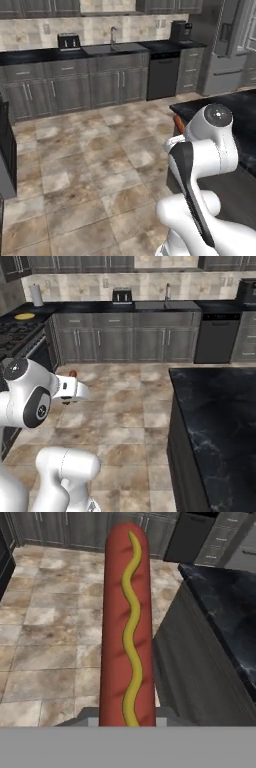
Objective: Place the cold items (banana and garlic) from the fridge in one tupperware on the dining counter. Place the warm items (hot dog and kebab skewer) in the stove area in another tupperware.
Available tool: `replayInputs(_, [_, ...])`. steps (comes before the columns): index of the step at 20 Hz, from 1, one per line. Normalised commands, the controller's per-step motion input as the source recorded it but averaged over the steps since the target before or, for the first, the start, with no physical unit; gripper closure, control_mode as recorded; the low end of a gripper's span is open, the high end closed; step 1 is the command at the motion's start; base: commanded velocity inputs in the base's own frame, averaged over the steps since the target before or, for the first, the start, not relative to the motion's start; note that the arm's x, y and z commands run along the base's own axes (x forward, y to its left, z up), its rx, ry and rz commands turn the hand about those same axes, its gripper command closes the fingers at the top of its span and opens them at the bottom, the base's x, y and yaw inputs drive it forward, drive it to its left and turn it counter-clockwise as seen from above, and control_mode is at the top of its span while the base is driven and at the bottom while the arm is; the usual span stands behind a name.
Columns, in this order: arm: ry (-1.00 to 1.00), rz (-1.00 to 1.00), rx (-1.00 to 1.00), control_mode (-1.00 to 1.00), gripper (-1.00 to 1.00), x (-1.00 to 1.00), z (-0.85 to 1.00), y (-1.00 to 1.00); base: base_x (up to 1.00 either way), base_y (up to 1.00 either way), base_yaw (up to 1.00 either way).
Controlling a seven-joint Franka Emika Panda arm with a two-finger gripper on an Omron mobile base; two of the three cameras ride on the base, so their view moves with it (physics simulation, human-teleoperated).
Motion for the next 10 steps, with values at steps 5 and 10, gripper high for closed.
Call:
replayInputs(5, [0.0,0.0,0.0,1.0,1.0,0.0,0.0,0.0,-1.0,-0.59,-0.14])
replayInputs(10, [0.0,0.0,0.0,1.0,1.0,0.0,0.0,0.0,-1.0,-0.81,-0.17])
